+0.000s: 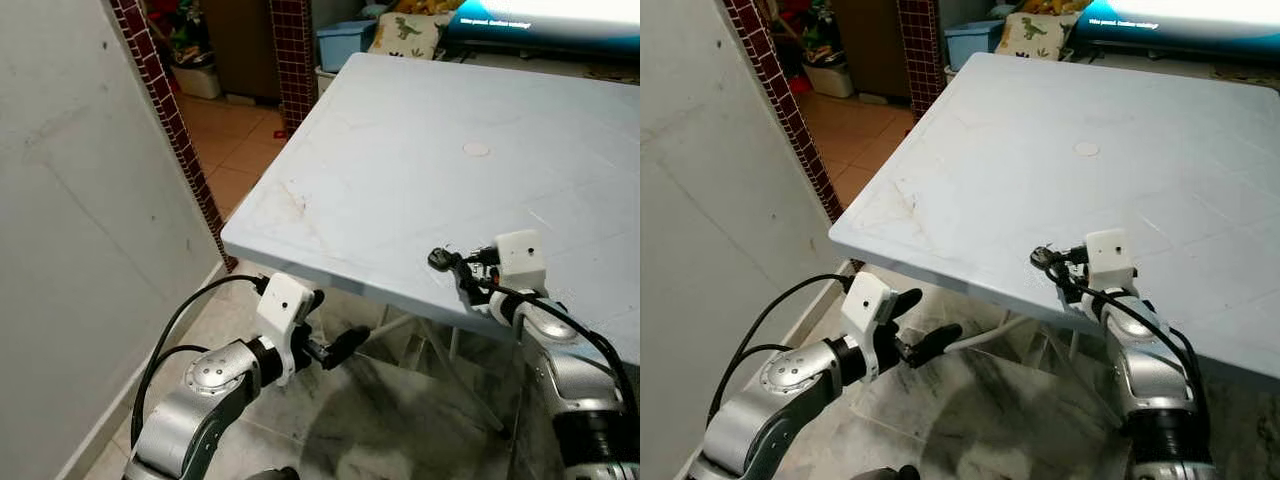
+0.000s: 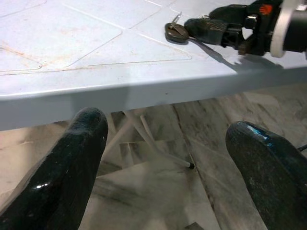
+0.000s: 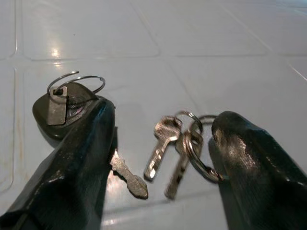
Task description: Hang keys on a hook
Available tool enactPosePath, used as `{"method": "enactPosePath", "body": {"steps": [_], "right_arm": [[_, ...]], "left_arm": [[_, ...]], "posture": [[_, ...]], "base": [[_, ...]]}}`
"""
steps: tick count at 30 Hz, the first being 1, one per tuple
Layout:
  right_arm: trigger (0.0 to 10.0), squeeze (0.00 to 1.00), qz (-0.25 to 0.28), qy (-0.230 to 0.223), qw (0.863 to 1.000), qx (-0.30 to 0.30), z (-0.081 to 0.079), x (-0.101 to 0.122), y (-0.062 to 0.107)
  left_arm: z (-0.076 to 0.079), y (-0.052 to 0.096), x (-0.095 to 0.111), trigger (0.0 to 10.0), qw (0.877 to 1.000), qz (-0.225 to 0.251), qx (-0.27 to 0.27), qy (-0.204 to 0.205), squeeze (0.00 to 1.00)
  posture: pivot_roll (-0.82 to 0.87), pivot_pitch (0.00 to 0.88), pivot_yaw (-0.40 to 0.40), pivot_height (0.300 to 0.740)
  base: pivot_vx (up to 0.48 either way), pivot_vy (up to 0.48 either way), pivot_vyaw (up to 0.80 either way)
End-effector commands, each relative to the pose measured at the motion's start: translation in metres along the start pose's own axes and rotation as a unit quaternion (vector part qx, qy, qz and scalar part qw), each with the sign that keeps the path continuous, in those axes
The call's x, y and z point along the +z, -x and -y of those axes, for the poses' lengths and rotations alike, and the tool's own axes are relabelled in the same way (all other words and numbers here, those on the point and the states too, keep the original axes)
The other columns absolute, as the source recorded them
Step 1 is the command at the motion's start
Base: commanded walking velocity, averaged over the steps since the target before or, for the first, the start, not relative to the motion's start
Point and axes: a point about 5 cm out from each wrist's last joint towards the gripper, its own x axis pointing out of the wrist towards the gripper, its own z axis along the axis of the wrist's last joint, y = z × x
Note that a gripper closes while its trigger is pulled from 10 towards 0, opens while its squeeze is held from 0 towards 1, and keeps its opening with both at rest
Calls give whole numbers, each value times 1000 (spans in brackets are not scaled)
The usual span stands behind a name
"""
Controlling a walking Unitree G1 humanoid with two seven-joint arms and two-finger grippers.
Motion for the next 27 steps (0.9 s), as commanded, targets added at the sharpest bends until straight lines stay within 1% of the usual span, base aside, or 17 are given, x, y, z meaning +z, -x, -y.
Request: {"method": "enactPosePath", "body": {"steps": [1,7,8,9,10,14,22,24,25,27], "right_arm": [[10000,0,-14,11,1000,3,0,-6,-4],[10000,0,-12,12,1000,7,-1,-5,-10],[3255,0,-13,12,1000,8,0,-6,-11],[3255,0,-13,11,1000,8,0,-6,-12],[0,0,-16,-2,1000,10,1,-7,-16],[0,0,-18,-19,1000,11,2,-9,-18],[0,0,-19,-13,1000,18,-1,-14,-19],[0,0,-18,-4,1000,17,-2,-16,-18],[0,0,-15,11,1000,12,-2,-17,-17],[0,0,-11,27,1000,8,-3,-16,-16]], "left_arm": [[-2,1,-1,10000,1000,-6,5,-11,0],[-1,1,-1,10000,1000,-7,2,-13,0],[-1,1,-1,10000,1000,-7,1,-14,0],[-1,2,-1,10000,1000,-7,1,-14,0],[-1,2,-1,10000,1000,-8,1,-14,0],[-1,2,-1,10000,1000,-8,2,-15,0],[-1,2,-1,10000,1000,-8,3,-15,0],[0,2,-1,10000,1000,-8,2,-14,0],[0,1,-1,10000,1000,-8,1,-14,0],[0,1,-1,10000,1000,-9,1,-14,0]], "posture": [[-35,95,91,740],[-31,99,95,740],[-31,99,95,740],[-31,99,95,740],[-31,99,95,740],[-23,103,92,740],[-23,104,91,740],[-29,106,90,740],[-29,106,91,740],[-29,106,89,740]], "base": [[0,0,0],[0,0,0],[0,0,0],[0,0,0],[0,0,0],[0,0,0],[0,0,0],[0,0,0],[0,0,0],[0,0,0]]}}
